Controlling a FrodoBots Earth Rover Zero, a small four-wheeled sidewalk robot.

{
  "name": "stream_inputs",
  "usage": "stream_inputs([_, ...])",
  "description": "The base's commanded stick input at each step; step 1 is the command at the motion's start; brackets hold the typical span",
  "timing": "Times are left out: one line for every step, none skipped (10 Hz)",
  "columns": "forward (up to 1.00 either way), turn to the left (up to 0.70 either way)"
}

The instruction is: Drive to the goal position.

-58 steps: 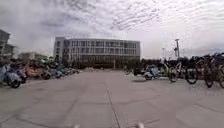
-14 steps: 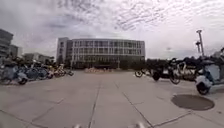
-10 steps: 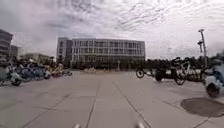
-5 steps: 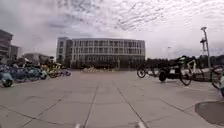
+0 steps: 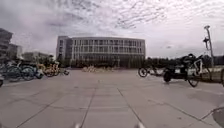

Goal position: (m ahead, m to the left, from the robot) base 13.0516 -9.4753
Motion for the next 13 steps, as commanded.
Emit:
stream_inputs([0.7, 0.14])
stream_inputs([0.7, 0.14])
stream_inputs([0.7, 0.14])
stream_inputs([0.7, 0.14])
stream_inputs([0.7, 0.01])
stream_inputs([0.7, 0.0])
stream_inputs([0.7, 0.0])
stream_inputs([0.7, 0.0])
stream_inputs([0.7, 0.0])
stream_inputs([0.7, 0.0])
stream_inputs([0.7, 0.0])
stream_inputs([0.7, 0.0])
stream_inputs([0.7, 0.0])
